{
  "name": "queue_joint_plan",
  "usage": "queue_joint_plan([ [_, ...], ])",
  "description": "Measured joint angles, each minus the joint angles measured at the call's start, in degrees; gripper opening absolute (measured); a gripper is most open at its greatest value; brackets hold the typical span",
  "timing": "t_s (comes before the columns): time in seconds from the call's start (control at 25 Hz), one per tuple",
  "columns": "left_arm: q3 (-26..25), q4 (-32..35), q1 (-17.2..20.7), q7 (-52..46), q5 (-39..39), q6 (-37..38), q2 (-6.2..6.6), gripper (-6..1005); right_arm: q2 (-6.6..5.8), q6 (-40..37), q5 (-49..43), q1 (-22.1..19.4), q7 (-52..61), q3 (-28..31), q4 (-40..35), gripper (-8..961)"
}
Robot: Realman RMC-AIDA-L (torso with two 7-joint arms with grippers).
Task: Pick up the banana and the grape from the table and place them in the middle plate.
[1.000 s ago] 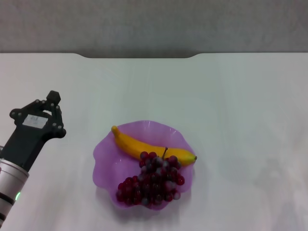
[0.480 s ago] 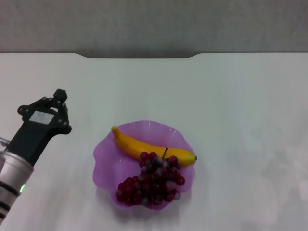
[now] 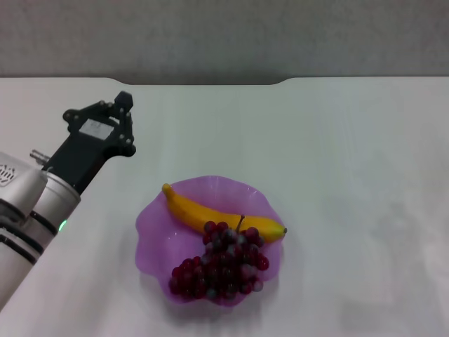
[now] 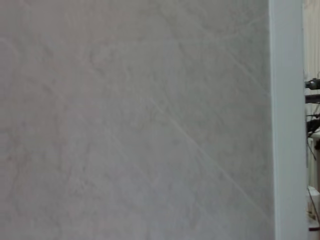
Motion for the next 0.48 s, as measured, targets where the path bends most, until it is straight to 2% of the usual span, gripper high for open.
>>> queue_joint_plan([
  [0.32,-0.37,0.65,-2.78,0.06,-0.39,-4.19,-0.03,25,0.2,0.45,-0.22,1.23,-0.01,-0.52,-0.05,28],
  [0.48,-0.19,0.89,-3.27,-0.04,-4.12,-6.57,-0.14,25,0.31,0.66,-0.23,1.25,-0.02,-0.65,0.01,28],
])
